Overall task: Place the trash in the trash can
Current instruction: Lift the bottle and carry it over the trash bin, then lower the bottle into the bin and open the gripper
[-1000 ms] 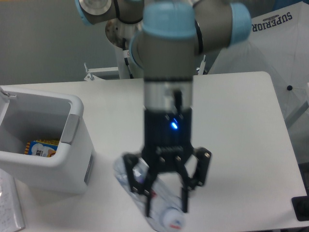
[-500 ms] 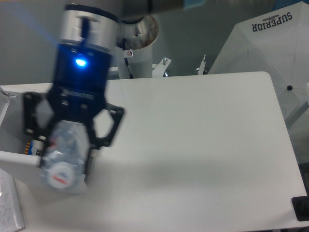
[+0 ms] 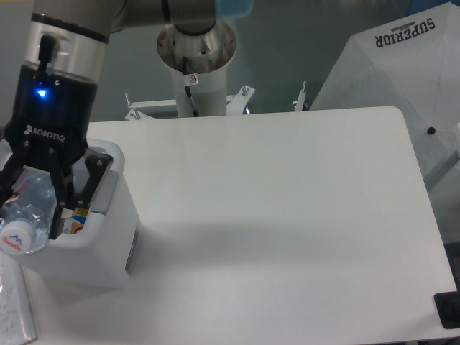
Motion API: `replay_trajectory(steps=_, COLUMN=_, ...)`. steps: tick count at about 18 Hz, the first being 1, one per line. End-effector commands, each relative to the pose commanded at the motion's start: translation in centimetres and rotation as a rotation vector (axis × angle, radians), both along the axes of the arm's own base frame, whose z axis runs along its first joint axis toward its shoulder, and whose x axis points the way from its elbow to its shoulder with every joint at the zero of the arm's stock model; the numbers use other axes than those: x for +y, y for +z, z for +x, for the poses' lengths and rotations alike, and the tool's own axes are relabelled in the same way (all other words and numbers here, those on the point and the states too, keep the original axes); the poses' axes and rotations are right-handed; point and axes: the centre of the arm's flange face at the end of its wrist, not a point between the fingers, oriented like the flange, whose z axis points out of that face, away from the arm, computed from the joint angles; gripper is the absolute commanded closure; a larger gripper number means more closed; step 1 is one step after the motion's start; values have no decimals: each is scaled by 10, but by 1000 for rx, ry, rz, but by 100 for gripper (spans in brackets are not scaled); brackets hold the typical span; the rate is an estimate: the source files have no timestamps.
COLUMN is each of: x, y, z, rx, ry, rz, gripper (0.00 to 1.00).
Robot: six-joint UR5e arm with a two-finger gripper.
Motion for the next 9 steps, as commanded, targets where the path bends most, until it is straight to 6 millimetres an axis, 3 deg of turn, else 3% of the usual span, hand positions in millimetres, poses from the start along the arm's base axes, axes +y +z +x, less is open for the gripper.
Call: replay_trajectory(steps=9, x=1, y=-52, z=24, rx=60, ry=-99, rz=-38, gripper=66)
